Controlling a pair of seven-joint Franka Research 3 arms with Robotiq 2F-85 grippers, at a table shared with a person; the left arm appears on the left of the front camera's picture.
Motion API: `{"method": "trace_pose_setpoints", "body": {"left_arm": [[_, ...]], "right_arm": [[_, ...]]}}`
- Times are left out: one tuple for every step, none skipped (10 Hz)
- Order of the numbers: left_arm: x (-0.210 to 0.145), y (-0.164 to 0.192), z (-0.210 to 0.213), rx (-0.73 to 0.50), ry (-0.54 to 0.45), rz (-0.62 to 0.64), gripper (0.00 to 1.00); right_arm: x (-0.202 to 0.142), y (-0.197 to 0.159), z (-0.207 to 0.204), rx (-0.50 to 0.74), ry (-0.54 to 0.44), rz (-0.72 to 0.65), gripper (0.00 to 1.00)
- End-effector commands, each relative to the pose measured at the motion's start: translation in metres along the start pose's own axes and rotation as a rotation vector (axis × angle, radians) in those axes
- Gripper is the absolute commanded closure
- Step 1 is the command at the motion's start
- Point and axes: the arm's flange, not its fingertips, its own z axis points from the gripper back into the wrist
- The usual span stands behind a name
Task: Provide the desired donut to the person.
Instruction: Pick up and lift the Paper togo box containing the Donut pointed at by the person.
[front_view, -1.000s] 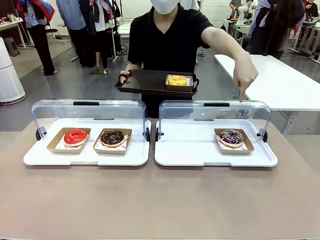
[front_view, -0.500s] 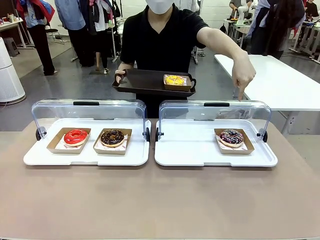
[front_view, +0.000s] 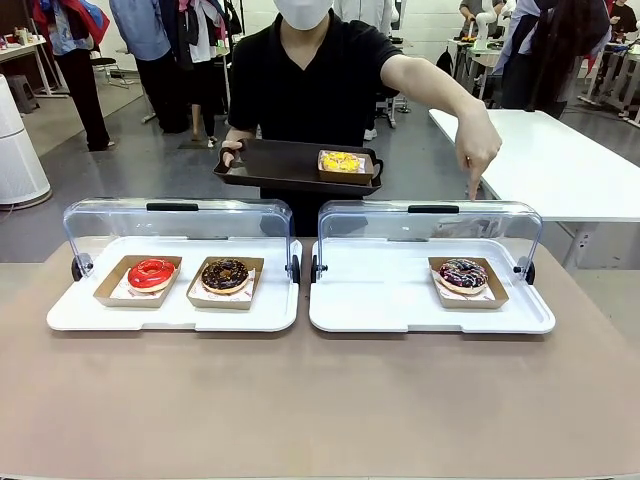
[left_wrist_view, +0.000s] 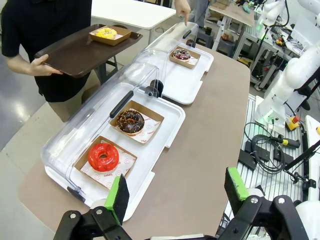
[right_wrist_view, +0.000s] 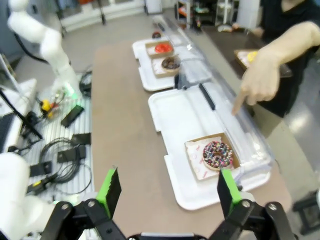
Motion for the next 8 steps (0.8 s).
{"method": "trace_pose_setpoints", "body": {"left_arm": [[-0.001, -0.001, 0.001, -0.006, 0.005, -0.01, 0.0], [-0.001, -0.001, 0.001, -0.006, 0.005, -0.01, 0.0], [-0.001, -0.001, 0.001, -0.006, 0.005, -0.01, 0.0], [-0.001, -0.001, 0.001, -0.006, 0.005, -0.01, 0.0], [-0.001, -0.001, 0.001, -0.006, 0.005, -0.01, 0.0], [-0.001, -0.001, 0.001, -0.006, 0.005, -0.01, 0.0], [-0.001, -0.001, 0.001, -0.006, 0.005, -0.01, 0.0], [-0.001, -0.001, 0.001, -0.006, 0.005, -0.01, 0.0]], "right_arm": [[0.038, 0.01, -0.022, 0.074, 0.154, 0.158, 0.0], [0.068, 0.012, -0.046, 0.111, 0.263, 0.204, 0.0], [0.093, 0.015, -0.069, 0.142, 0.357, 0.267, 0.0], [0.112, 0.021, -0.096, 0.177, 0.428, 0.328, 0.0], [0.119, 0.025, -0.123, 0.213, 0.496, 0.361, 0.0], [0.121, 0.031, -0.154, 0.236, 0.575, 0.411, 0.0], [0.12, 0.038, -0.178, 0.249, 0.627, 0.441, 0.0], [0.117, 0.038, -0.201, 0.206, 0.691, 0.456, 0.0]]}}
